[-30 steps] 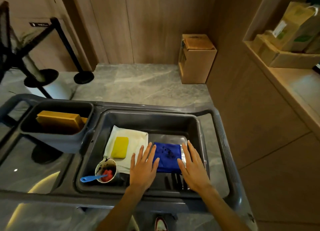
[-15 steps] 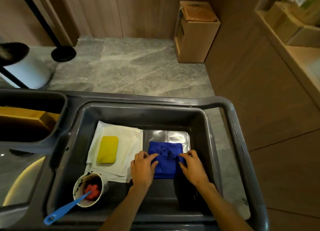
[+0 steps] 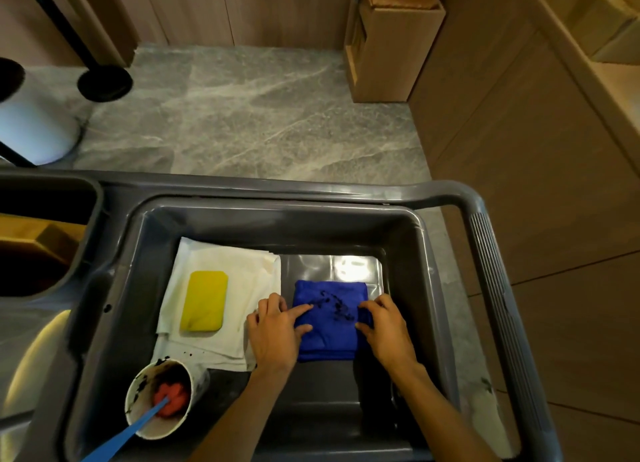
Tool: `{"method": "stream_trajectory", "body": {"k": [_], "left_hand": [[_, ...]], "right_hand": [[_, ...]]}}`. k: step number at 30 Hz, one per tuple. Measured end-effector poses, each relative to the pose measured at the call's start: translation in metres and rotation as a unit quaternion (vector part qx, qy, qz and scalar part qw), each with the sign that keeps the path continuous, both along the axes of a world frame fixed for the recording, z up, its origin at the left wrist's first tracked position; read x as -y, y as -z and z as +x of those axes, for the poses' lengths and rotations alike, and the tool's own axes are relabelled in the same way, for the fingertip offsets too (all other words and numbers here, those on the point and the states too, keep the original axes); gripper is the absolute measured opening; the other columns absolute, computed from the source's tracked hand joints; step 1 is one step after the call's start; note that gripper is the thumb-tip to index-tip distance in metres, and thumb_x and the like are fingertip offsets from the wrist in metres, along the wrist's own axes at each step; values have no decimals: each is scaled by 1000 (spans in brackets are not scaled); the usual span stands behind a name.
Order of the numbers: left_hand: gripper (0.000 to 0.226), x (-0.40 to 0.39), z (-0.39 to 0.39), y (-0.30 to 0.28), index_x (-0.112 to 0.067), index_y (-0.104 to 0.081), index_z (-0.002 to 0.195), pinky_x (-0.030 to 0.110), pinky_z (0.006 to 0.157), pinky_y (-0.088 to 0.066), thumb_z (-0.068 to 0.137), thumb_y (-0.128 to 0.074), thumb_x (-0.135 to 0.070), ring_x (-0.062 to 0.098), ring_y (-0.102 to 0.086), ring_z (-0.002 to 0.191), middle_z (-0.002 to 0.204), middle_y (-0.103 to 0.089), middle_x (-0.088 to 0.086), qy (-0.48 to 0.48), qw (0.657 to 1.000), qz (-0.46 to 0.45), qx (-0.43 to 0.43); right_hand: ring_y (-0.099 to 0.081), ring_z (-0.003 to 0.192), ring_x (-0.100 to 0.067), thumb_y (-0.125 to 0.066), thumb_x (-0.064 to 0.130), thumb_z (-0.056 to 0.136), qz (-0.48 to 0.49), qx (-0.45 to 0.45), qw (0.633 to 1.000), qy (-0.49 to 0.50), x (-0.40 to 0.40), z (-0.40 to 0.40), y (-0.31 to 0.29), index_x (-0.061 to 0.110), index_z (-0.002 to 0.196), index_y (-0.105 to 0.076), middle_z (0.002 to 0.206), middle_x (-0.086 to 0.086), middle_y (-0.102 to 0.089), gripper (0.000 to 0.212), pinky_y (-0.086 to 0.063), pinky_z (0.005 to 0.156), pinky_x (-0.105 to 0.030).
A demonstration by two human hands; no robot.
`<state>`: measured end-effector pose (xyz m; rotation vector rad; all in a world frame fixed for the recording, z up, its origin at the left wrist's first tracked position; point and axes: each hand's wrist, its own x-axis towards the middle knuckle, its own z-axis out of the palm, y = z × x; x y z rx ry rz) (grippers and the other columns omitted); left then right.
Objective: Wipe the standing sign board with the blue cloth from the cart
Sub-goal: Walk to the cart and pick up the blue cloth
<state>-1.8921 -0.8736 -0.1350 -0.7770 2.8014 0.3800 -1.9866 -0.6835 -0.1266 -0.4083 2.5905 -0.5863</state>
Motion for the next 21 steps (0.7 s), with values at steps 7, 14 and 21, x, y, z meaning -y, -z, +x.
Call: {"method": "stream_trajectory", "body": {"k": [7, 14, 21], "left_hand": [[47, 4, 4, 4, -54, -55, 128, 28, 86, -35, 85, -47, -70, 12, -44, 103, 111, -51, -9, -4, 1000, -17, -6], [25, 5, -9, 6, -43, -74, 102, 33, 76, -37, 81, -68, -55, 18, -51, 91, 95, -59, -4, 4, 999, -17, -45], [24, 1, -18, 4, -42, -63, 115, 28, 87, -34, 95, -52, -48, 12, -48, 105, 112, -58, -9, -10, 1000, -1, -27]], "right_hand": [[-58, 106, -18, -69, 10, 89, -37, -3, 999, 27, 1, 4, 6, 15, 116, -67, 116, 1, -55, 27, -44, 85, -12], [-63, 91, -27, -58, 8, 92, 4, -66, 998, 5, 7, 1, 13, 13, 94, -65, 105, -17, -62, 9, -50, 76, -36], [-50, 98, -19, -52, 1, 92, -2, -25, 999, 21, 12, -5, 11, 11, 108, -59, 113, -1, -45, 21, -40, 74, -20]]}}
